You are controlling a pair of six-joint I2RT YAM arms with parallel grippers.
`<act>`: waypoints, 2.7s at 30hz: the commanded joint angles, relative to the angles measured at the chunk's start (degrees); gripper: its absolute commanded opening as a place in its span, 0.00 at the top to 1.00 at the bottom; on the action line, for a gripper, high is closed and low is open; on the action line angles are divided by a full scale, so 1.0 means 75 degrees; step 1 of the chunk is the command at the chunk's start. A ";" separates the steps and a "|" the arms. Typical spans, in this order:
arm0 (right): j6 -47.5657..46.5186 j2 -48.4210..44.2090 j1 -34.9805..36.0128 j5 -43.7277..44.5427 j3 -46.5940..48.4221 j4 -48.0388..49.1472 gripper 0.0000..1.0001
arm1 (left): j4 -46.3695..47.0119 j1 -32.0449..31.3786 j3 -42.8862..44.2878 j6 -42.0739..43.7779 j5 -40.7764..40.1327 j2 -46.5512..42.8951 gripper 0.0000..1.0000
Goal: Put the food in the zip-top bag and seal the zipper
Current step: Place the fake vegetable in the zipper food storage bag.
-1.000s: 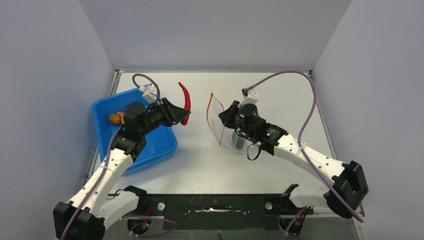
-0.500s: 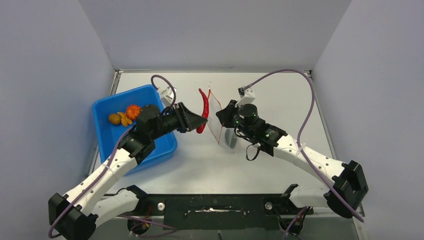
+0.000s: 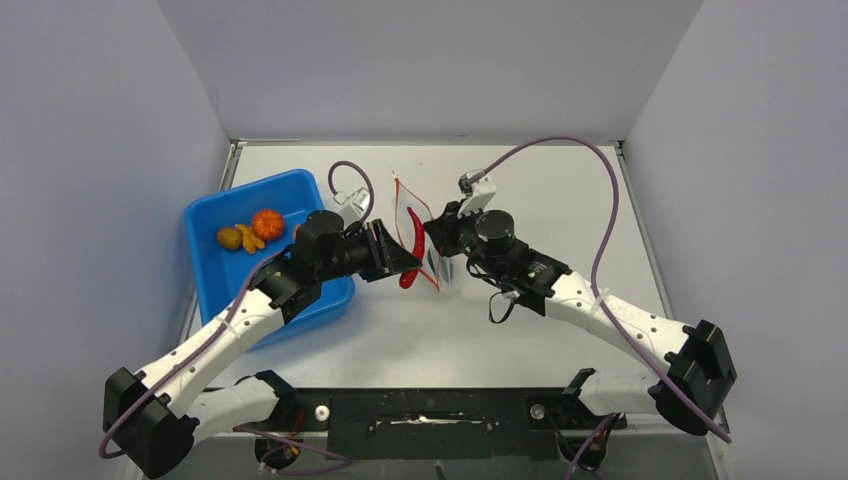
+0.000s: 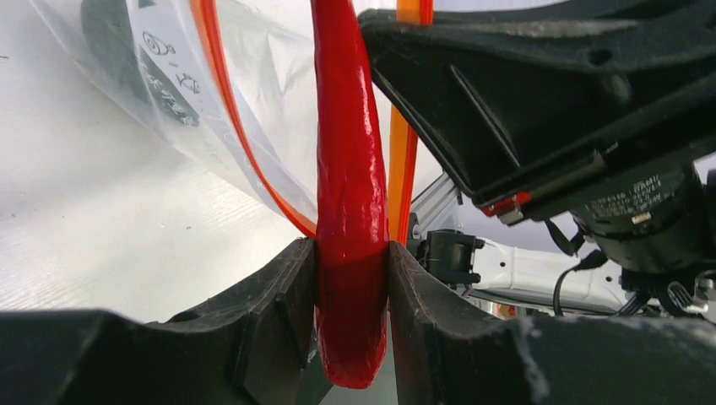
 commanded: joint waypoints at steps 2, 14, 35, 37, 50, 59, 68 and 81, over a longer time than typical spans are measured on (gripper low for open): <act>-0.0734 -0.0177 0.0283 0.0098 0.0236 0.0642 1.00 | -0.0765 -0.0035 0.0755 0.0266 -0.0351 0.0236 0.83; -0.0669 -0.0032 0.0536 -0.0119 0.0248 0.0527 1.00 | -0.0741 -0.0032 0.0754 0.0284 -0.0963 0.0284 0.77; -0.0353 0.0228 0.0770 0.0125 0.0377 0.0153 1.00 | -0.0043 -0.0014 0.0357 -0.0182 -0.1482 0.0195 0.53; -0.0296 0.0191 0.0776 0.0212 0.0367 0.0120 1.00 | -0.0136 -0.0022 0.0367 -0.0101 -0.1595 0.0157 0.51; 0.0146 0.0082 0.0764 0.0178 0.0479 -0.0128 1.00 | -0.0928 -0.0023 0.0593 0.0614 -0.2469 -0.0096 0.49; 0.0314 0.0083 0.0761 0.0073 0.0574 -0.0195 1.00 | -0.0997 -0.0011 0.0240 0.0895 -0.3155 -0.0108 0.58; 0.0361 0.0127 0.0757 0.0062 0.0528 -0.0232 1.00 | -0.0386 -0.0006 0.0030 0.0778 -0.2967 0.0028 0.67; 0.0222 -0.0184 0.0323 0.0946 0.0167 -0.0585 1.00 | 0.0153 0.0010 0.0148 0.0297 -0.2074 -0.0243 1.00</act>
